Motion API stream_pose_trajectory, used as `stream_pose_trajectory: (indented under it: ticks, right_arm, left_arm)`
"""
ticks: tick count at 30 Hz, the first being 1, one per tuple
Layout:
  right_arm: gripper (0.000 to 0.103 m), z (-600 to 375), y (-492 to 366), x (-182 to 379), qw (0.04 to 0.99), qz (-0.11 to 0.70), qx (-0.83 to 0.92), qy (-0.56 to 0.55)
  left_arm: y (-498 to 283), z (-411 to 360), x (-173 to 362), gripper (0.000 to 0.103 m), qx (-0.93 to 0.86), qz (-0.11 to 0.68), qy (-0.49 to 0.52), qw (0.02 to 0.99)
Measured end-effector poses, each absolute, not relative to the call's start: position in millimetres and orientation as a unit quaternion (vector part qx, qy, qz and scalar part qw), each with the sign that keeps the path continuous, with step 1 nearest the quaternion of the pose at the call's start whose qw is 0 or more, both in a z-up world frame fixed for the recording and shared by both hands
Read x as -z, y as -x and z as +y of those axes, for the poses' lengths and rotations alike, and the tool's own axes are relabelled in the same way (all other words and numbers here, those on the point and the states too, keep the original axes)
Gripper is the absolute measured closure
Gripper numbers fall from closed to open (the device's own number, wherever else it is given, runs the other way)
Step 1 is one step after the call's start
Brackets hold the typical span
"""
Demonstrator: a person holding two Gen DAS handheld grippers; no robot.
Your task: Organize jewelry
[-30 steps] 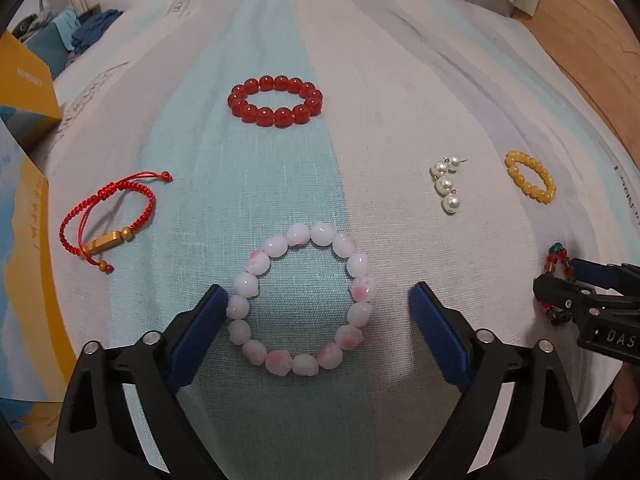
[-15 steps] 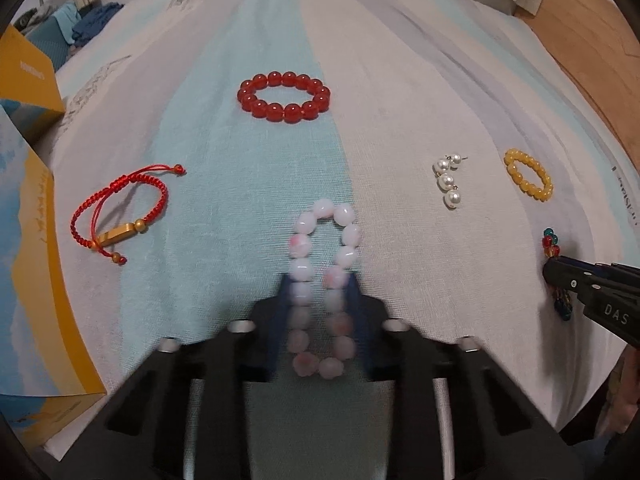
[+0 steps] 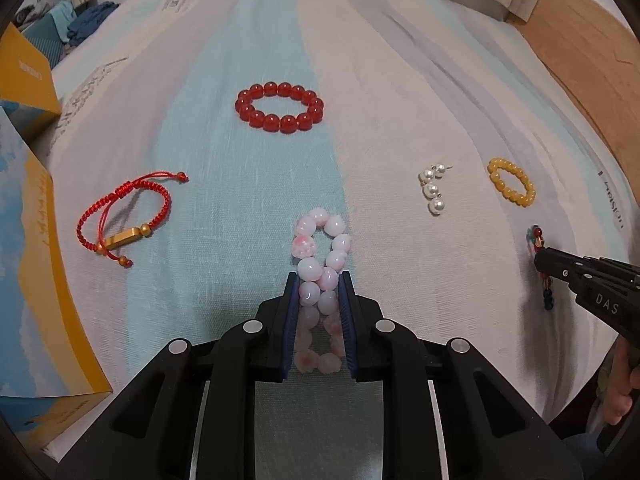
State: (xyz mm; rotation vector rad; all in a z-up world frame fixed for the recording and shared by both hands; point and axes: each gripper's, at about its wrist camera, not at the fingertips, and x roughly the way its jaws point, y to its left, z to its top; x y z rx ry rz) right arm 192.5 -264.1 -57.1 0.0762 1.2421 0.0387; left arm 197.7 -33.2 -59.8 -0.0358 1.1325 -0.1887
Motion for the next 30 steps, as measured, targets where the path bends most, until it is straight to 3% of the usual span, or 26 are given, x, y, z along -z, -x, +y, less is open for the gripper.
stream_pose_trajectory:
  ticks: [30]
  right_arm:
    - [0.094, -267.2, -181.1, 10.6, 0.856, 0.514, -0.013, -0.051]
  left_arm:
    - [-188.5, -37.0, 23.3, 0.085, 0.092, 0.511, 0.014, 0.854]
